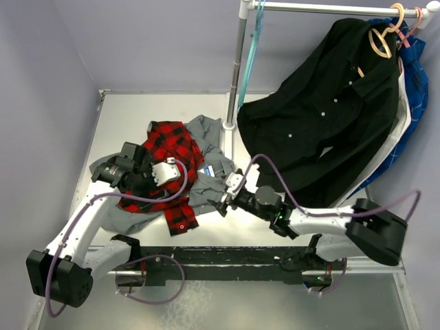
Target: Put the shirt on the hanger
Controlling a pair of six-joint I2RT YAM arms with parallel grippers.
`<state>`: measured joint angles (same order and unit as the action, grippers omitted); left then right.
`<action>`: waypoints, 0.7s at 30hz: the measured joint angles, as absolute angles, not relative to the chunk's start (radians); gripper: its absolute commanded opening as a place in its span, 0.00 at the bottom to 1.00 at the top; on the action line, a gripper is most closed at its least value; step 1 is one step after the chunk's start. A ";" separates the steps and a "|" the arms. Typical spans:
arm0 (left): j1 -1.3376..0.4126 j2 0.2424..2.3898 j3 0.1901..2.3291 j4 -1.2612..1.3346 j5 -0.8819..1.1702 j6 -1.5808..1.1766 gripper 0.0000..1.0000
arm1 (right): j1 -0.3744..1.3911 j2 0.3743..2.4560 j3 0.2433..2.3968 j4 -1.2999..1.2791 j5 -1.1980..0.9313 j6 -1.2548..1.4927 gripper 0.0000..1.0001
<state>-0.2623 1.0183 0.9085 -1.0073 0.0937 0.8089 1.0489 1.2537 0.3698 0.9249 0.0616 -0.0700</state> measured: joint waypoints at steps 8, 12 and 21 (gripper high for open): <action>-0.275 1.062 0.825 -0.910 0.120 0.861 0.98 | 0.907 1.514 0.526 0.979 -0.206 -0.231 0.92; -0.278 1.059 0.767 -0.858 0.123 0.878 0.95 | 0.852 1.600 0.612 0.985 -0.306 -0.304 0.89; -0.189 1.002 0.725 -0.788 0.178 0.889 0.94 | 0.855 1.768 0.787 0.877 -0.456 -0.445 0.86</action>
<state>-0.1894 1.0019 0.7254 -0.7883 0.1780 0.8890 0.8547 1.7676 0.7868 0.8768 -0.4557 -0.4454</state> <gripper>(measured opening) 0.924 0.869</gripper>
